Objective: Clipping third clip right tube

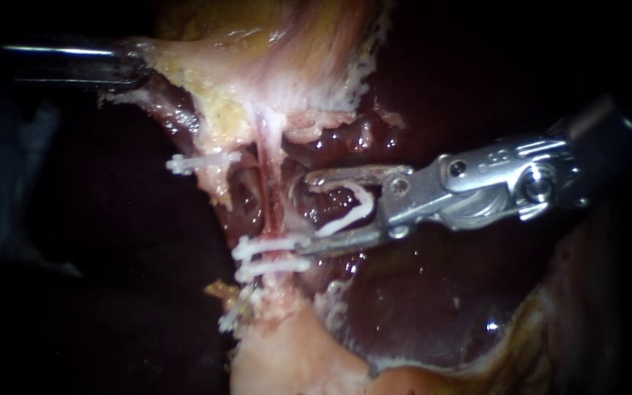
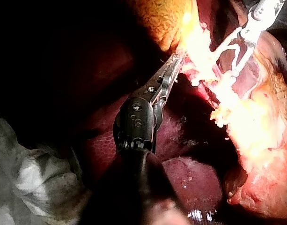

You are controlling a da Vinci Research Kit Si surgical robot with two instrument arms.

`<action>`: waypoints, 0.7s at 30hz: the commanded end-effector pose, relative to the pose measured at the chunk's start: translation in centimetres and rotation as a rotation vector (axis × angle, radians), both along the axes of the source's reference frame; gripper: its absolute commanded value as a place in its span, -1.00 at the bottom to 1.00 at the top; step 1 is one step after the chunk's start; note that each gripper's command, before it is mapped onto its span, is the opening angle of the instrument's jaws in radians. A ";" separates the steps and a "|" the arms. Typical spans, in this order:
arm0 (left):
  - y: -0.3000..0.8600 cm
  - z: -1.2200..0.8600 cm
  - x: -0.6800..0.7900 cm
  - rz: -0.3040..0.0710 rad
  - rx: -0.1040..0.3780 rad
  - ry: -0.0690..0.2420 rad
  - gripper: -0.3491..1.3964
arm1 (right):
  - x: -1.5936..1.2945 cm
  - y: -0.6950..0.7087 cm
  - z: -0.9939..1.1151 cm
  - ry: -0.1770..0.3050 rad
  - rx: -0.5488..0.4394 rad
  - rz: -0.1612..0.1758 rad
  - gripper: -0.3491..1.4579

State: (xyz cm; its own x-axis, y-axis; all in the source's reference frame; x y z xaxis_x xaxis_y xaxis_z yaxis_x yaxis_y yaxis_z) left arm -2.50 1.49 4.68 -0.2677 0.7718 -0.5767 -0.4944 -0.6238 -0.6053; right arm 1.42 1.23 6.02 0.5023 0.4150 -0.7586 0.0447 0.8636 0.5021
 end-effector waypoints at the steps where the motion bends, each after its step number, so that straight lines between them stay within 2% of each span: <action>1: 0.00 0.00 0.00 0.000 0.000 0.000 -1.00 | 0.03 0.01 0.02 0.007 0.003 0.009 -0.06; 11: -0.01 0.01 -0.01 0.001 0.001 -0.001 -1.00 | 0.31 0.15 0.14 0.041 0.053 0.043 -0.07; 21: -0.01 0.01 -0.01 0.001 0.000 -0.001 -1.00 | 0.57 0.23 0.19 0.164 0.170 0.089 -0.07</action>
State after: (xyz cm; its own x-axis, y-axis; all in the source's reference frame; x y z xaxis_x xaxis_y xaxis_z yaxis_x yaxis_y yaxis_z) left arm -2.51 1.48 4.69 -0.2680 0.7716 -0.5769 -0.4930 -0.6243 -0.6060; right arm 2.01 1.47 6.21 0.3223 0.5876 -0.7422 0.0694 0.7672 0.6376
